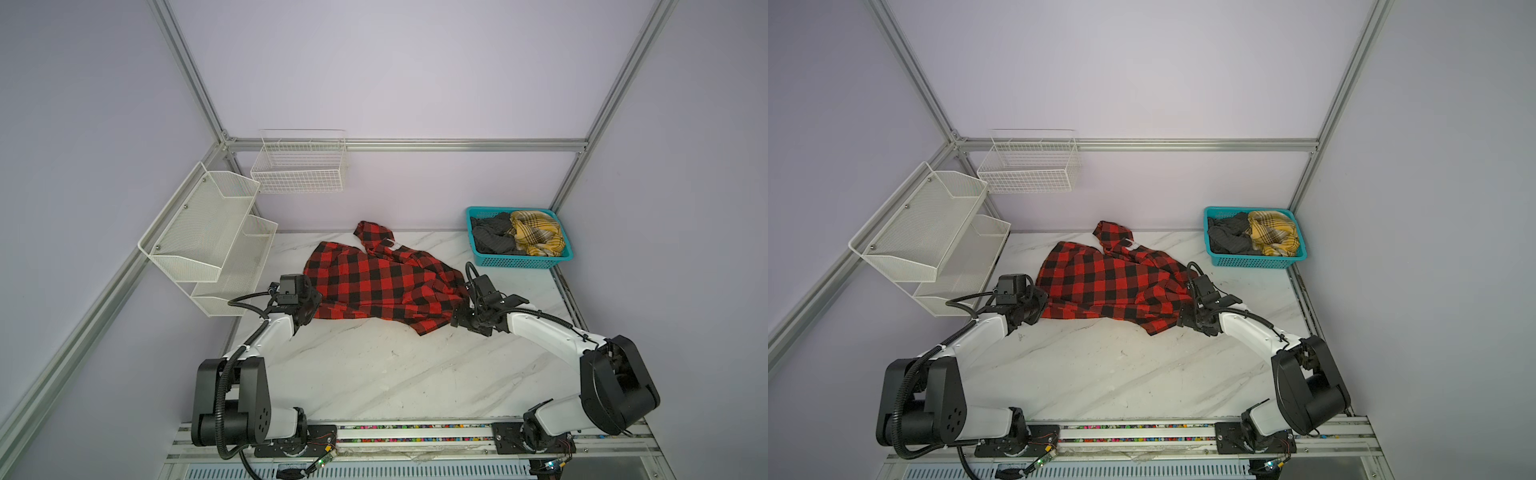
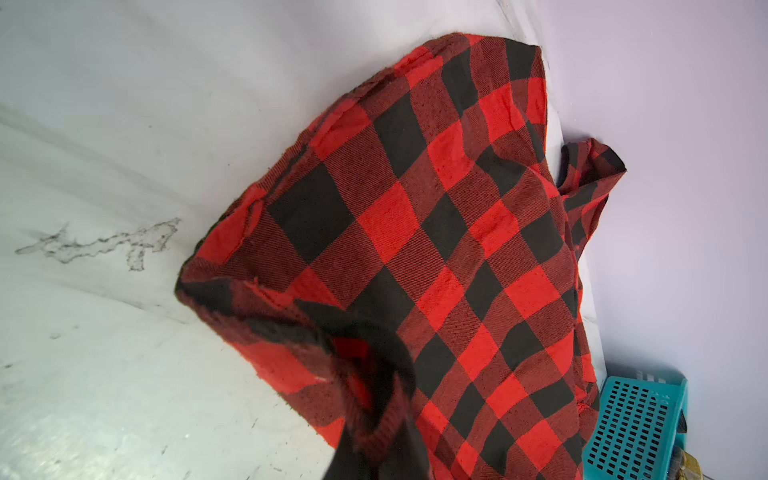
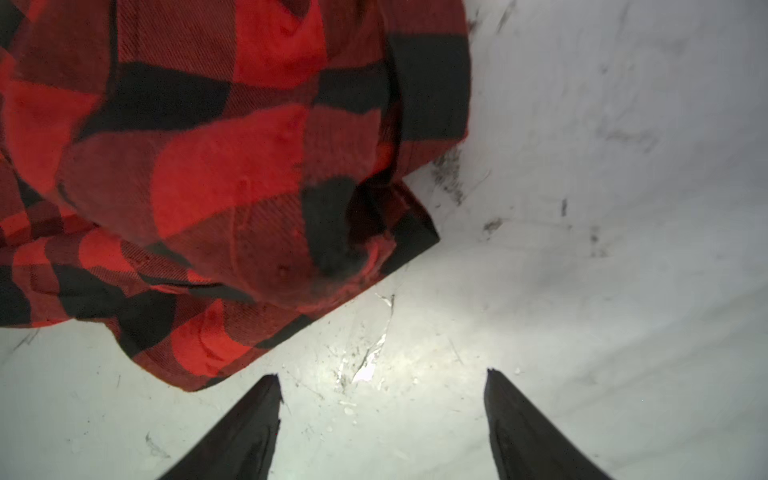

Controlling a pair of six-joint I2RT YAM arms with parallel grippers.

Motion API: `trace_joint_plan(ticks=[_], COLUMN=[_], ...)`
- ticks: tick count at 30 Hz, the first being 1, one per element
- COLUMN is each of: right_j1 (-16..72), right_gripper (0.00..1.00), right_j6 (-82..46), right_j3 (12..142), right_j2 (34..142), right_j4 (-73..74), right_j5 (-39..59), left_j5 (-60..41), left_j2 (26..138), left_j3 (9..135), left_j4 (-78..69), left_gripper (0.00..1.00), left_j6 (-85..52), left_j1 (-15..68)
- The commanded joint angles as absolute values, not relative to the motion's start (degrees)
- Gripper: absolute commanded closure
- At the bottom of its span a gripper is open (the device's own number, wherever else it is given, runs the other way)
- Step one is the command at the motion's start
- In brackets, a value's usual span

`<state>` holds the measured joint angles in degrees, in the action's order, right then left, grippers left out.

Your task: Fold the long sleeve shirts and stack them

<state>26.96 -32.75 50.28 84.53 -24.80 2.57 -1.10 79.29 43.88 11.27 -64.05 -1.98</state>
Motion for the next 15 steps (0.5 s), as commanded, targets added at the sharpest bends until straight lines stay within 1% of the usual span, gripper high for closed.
trace_joint_plan(ticks=[1,5,6,7,9,10,11,12,13,14,15], right_j1=[27.5,27.3,27.3,27.3,27.3,27.2,27.2,27.2,27.2,27.3,27.4], right_gripper=[0.28,0.29,0.30,0.32,0.40,0.55,0.72,0.85,0.94,1.00,1.00], right_j6=[-35.3,-36.3,-36.5,-36.6,-37.2,-38.7,-39.6,-39.7,-39.5,-39.5,-39.3], right_j3=[49.3,50.9,51.9,53.0,55.1,56.5,57.8,59.0,60.0,60.9,61.8], right_j2=[87.7,93.6,94.9,96.2,98.3,99.6,100.6,101.3,101.3,100.9,99.9], right_j4=[-17.4,-12.8,-12.6,-12.5,-12.8,-14.0,-15.6,-17.3,-18.7,-20.4,-22.4], right_j5=[3.2,3.3,2.5,1.7,0.2,-1.2,-2.4,-3.7,-4.8,-6.1,-7.1], left_j5=[-2.3,-3.5,-3.8,-4.1,-5.1,-5.6,-5.9,-6.2,-6.6,-7.2,-7.9], left_j2=[79.5,79.8,79.8,79.8,80.0,80.1,80.3,80.3,80.5,80.5,80.5], left_j3=[41.2,41.1,41.1,41.0,40.8,40.7,40.4,40.1,39.8,39.6,39.6], left_j4=[9.4,9.7,9.8,9.6,9.3,9.1,8.6,8.2,7.8,7.2,7.0], left_gripper=[1.00,1.00,1.00,1.00,1.00,1.00,1.00,1.00,1.00,1.00,1.00], left_j6=[-64.4,-63.7,-63.6,-63.5,-63.4,-63.3,-63.1,-63.0,-62.9,-62.6,-62.2], left_j1=[-2.7,-3.0,-3.1,-3.1,-3.1,-3.1,-3.1,-3.1,-3.1,-3.1,-3.1])
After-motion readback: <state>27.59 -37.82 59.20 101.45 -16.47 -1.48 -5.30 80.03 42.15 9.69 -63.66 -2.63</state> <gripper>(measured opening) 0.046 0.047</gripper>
